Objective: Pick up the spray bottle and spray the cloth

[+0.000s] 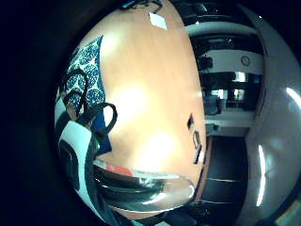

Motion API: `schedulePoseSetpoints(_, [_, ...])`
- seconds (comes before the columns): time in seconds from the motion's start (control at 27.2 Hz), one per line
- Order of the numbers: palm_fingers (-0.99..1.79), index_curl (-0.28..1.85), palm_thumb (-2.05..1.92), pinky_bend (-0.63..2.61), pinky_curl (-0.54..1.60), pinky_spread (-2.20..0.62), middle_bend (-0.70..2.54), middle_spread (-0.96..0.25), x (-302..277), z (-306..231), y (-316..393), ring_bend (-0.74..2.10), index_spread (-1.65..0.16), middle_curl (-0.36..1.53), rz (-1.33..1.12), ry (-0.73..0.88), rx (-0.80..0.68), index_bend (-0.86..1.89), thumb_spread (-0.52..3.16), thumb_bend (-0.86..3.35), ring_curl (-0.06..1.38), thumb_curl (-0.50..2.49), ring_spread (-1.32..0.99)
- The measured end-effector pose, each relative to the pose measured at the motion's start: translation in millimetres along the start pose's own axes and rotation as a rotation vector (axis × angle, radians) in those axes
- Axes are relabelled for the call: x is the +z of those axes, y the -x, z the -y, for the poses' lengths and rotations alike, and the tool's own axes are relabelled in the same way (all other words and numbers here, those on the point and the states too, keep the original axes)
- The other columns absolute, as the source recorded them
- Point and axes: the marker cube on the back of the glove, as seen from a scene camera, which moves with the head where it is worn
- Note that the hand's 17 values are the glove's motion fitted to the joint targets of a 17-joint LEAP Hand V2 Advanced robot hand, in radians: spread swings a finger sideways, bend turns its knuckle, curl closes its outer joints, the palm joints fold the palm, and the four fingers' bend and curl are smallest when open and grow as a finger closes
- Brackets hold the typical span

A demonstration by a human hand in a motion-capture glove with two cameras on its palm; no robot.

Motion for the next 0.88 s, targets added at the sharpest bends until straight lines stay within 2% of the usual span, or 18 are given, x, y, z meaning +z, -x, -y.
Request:
schedulePoseSetpoints(0.26, [1.37, 0.52, 0.89, 0.54, 0.40, -0.35, 0.55, -0.23, -1.0, -2.6, -2.2, 0.75, -0.29, 0.54, 0.026, -0.006, 0.016, 0.18, 0.73, -0.03, 0.46, 0.67, -0.23])
schedulePoseSetpoints(0.55, [1.37, 0.52, 0.89, 0.54, 0.40, -0.35, 0.55, -0.23, -43.2, -14.8, -42.2, 0.75, -0.29, 0.54, 0.155, -0.134, 0.173, 0.18, 0.73, -0.03, 0.46, 0.68, -0.23])
schedulePoseSetpoints(0.7, [1.37, 0.52, 0.89, 0.54, 0.40, -0.35, 0.55, -0.23, -70.7, -12.7, -49.3, 0.75, -0.29, 0.53, 0.277, -0.226, 0.230, 0.18, 0.73, -0.03, 0.46, 0.68, -0.23])
schedulePoseSetpoints(0.88, [1.37, 0.52, 0.88, 0.54, 0.40, -0.35, 0.55, -0.23, -105.6, -5.3, -50.6, 0.75, -0.29, 0.53, 0.544, -0.374, 0.282, 0.18, 0.73, -0.03, 0.46, 0.68, -0.22])
